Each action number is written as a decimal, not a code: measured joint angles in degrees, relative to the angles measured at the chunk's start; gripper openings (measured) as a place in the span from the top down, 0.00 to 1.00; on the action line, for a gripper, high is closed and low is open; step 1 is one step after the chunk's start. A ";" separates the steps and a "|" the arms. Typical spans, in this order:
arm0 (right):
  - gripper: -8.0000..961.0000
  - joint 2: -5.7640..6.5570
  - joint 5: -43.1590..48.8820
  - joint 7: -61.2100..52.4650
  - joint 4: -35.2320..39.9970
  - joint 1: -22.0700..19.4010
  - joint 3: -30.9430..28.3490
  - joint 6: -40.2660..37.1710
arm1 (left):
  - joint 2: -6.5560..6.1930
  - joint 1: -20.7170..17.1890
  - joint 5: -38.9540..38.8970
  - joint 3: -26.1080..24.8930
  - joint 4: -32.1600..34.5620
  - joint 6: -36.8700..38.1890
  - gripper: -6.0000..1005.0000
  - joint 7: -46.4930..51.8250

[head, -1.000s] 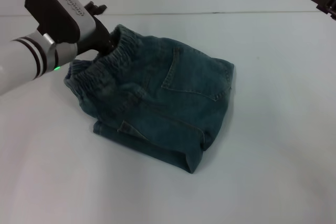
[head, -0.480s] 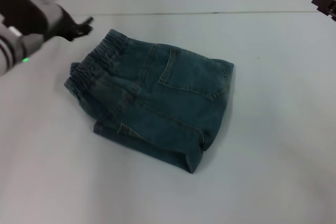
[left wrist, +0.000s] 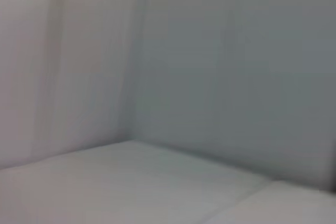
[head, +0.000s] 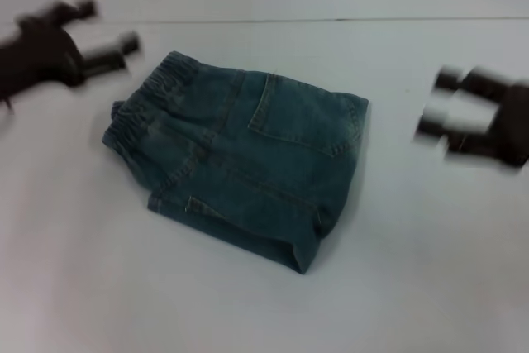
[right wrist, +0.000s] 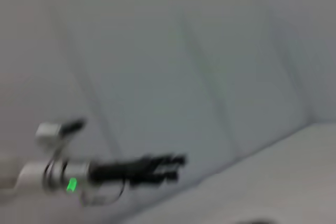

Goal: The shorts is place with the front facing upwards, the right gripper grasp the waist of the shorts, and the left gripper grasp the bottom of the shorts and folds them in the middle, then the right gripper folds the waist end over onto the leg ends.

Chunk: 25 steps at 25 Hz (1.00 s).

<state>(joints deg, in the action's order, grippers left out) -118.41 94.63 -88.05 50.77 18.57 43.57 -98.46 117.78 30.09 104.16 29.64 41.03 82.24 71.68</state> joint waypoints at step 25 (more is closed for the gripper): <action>0.02 -1.56 11.63 7.00 -1.02 0.67 6.96 0.45 | 5.38 -3.60 8.84 16.53 -4.11 7.77 0.10 0.00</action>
<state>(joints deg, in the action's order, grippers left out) -119.98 106.26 -81.05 49.75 19.25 50.52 -98.01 123.16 26.49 113.00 46.17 36.92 90.00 71.68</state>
